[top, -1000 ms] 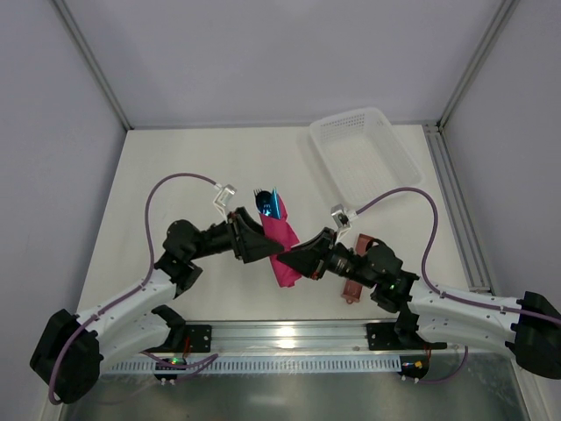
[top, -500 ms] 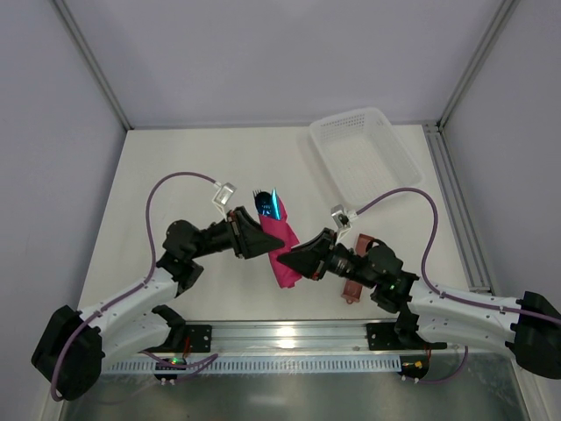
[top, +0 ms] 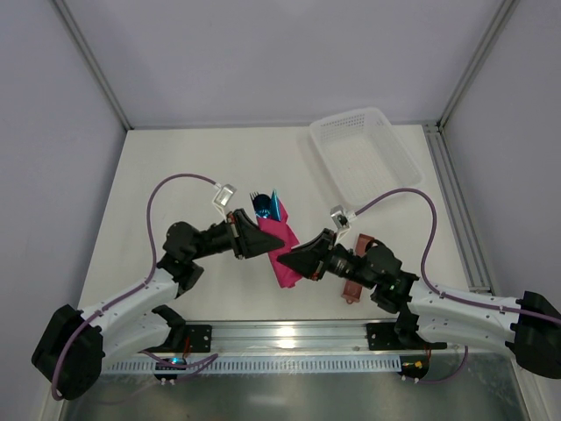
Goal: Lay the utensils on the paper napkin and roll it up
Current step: Roll the napkin.
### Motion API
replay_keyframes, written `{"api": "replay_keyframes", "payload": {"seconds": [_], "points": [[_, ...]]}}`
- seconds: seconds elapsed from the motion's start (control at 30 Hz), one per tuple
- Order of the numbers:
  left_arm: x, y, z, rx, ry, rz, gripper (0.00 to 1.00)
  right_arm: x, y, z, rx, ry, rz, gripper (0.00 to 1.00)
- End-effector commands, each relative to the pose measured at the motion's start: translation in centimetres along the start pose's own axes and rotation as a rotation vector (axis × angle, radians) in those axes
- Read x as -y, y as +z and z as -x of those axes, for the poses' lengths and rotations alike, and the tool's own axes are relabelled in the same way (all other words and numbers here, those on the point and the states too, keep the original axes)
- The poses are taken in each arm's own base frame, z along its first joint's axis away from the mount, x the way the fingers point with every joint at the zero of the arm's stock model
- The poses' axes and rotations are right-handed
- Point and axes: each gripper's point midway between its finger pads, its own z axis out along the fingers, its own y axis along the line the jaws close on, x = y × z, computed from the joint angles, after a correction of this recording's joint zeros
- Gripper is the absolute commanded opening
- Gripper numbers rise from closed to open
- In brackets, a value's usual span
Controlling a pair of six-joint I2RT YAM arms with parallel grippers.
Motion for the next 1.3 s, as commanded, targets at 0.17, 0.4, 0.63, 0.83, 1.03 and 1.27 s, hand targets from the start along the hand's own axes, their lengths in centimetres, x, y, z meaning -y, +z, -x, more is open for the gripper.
{"api": "replay_keyframes", "payload": {"seconds": [0.17, 0.4, 0.63, 0.83, 1.03, 1.27], "points": [[0.4, -0.1, 0.1, 0.002, 0.028, -0.020, 0.00, -0.9, -0.2, 2.9, 0.098, -0.038, -0.007, 0.12], [0.1, 0.1, 0.1, -0.019, 0.031, -0.001, 0.00, 1.9, -3.4, 3.7, 0.049, -0.076, -0.268, 0.36], [-0.6, 0.0, -0.4, -0.029, 0.016, 0.016, 0.00, 0.8, -4.9, 6.0, 0.093, -0.109, -0.287, 0.31], [-0.7, 0.1, -0.3, -0.025, 0.012, 0.019, 0.00, -0.2, -2.2, 5.3, 0.048, -0.078, -0.225, 0.29], [-0.3, 0.0, -0.3, -0.030, 0.015, 0.012, 0.00, 0.1, -0.5, 5.5, 0.054, -0.083, -0.225, 0.35], [0.0, 0.0, -0.3, -0.030, 0.020, 0.002, 0.00, 0.6, 0.8, 4.9, 0.035, -0.072, -0.228, 0.39]]}}
